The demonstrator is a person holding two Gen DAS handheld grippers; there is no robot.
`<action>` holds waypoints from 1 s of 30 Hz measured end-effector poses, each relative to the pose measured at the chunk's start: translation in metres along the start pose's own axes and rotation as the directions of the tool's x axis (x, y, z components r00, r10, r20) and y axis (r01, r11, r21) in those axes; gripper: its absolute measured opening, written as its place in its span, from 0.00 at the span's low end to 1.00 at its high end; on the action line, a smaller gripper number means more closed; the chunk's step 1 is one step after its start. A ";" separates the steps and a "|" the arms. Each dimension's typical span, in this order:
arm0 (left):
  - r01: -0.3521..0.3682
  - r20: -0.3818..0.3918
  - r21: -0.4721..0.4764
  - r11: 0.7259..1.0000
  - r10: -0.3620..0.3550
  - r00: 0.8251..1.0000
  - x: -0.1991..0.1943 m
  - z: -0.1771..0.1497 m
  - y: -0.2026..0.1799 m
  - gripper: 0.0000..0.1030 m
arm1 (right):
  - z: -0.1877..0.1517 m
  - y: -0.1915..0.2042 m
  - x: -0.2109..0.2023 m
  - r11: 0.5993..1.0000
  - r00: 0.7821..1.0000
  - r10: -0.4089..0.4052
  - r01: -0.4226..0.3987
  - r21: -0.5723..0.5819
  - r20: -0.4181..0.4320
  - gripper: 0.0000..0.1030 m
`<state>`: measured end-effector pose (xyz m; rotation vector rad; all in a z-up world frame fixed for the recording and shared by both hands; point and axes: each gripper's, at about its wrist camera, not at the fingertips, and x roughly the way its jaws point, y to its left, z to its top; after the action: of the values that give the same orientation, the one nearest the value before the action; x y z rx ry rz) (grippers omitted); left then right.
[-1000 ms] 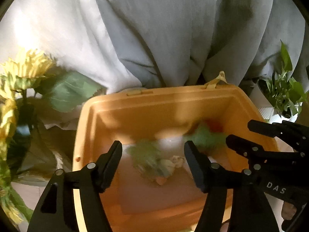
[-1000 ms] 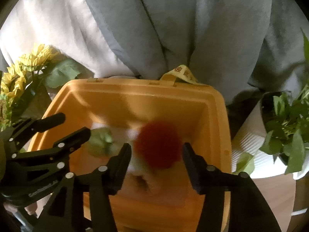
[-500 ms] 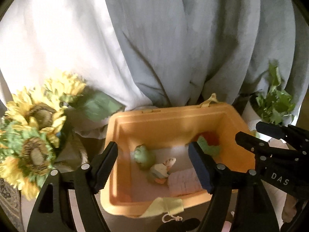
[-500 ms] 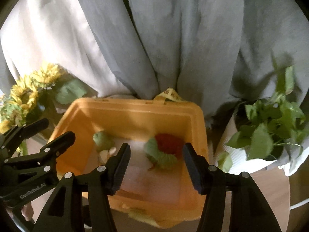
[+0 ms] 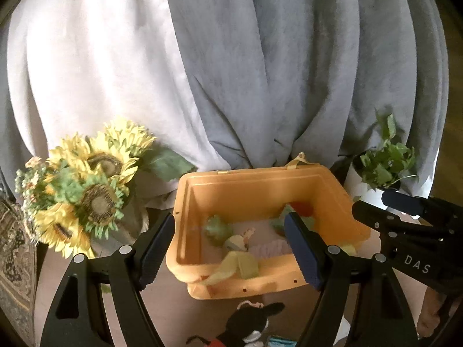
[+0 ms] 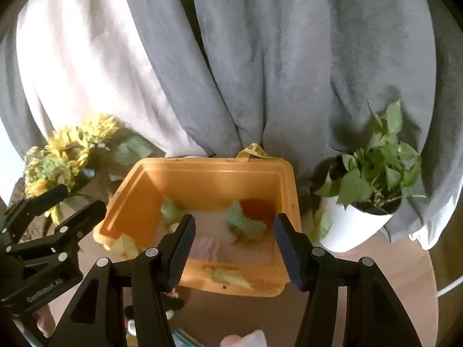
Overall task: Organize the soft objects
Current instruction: 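Withdraw both open grippers from the crate toward the remaining items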
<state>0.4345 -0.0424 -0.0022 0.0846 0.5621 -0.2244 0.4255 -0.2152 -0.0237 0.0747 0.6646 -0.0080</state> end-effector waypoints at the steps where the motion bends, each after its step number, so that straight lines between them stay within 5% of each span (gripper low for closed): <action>1: -0.003 0.007 0.001 1.000 0.003 1.000 -0.004 -0.002 -0.001 0.75 | -0.002 0.000 -0.004 1.000 1.000 0.002 -0.002 0.001 0.007 0.56; 19: -0.041 0.090 0.014 0.999 0.040 0.995 -0.074 -0.046 -0.027 0.79 | -0.057 -0.008 -0.073 0.999 0.995 0.013 -0.017 0.031 0.097 0.56; 30: -0.020 0.048 0.007 1.000 0.019 0.999 -0.084 -0.080 -0.036 0.80 | -0.090 -0.010 -0.086 1.000 0.995 0.015 -0.015 0.000 0.103 0.63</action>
<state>0.3159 -0.0503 -0.0252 0.0920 0.5128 -0.2092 0.3027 -0.2201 -0.0420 0.0794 0.5614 0.0020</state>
